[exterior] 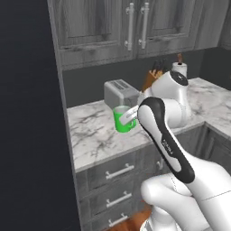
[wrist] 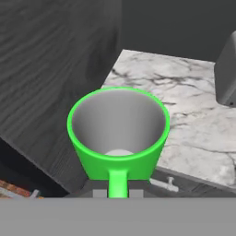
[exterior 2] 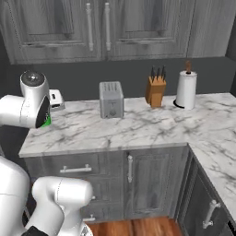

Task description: Clear the mugs and bowl far away from the sink.

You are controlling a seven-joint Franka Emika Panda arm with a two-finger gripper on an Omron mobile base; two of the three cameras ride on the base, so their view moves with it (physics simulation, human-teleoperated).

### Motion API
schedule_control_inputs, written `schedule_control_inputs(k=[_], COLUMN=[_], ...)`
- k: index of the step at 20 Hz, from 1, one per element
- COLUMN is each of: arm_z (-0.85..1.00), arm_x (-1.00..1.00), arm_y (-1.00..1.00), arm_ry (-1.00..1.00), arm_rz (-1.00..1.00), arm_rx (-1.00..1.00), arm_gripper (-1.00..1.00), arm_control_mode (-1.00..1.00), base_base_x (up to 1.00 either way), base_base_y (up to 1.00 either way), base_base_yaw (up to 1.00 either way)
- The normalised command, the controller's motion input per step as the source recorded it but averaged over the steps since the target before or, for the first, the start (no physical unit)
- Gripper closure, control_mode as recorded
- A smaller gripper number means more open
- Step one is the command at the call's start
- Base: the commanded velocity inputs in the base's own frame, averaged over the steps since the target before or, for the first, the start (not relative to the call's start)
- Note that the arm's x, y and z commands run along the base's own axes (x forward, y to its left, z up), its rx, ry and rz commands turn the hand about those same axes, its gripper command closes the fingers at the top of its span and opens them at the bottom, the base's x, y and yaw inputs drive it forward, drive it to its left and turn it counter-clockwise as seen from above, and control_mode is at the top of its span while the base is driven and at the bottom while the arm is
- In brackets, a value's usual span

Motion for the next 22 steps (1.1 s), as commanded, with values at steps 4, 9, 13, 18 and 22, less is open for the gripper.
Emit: schedule_control_inputs(k=[4, 9, 13, 18, 22], arm_z=[0.0, 0.0, -0.14, -0.91, -0.96], arm_x=[0.0, 0.0, 0.06, 0.41, 0.48], arm_y=[0.0, 0.0, 0.0, 0.12, 0.03], arm_ry=[0.0, 0.0, 0.0, -0.01, 0.0], arm_rz=[0.0, 0.0, 0.01, 0.1, 0.13], arm_rx=[0.0, 0.0, 0.0, 0.0, 0.01], arm_gripper=[1.0, 1.0, 1.0, 1.0, 1.0], arm_control_mode=[1.0, 1.0, -1.0, -1.0, -1.0], base_base_x=[0.72, 0.49, 0.25, 0.0, 0.0], base_base_y=[-0.21, -0.14, -0.1, 0.0, 0.0], base_base_yaw=[0.09, 0.03, 0.02, 0.0, 0.0])
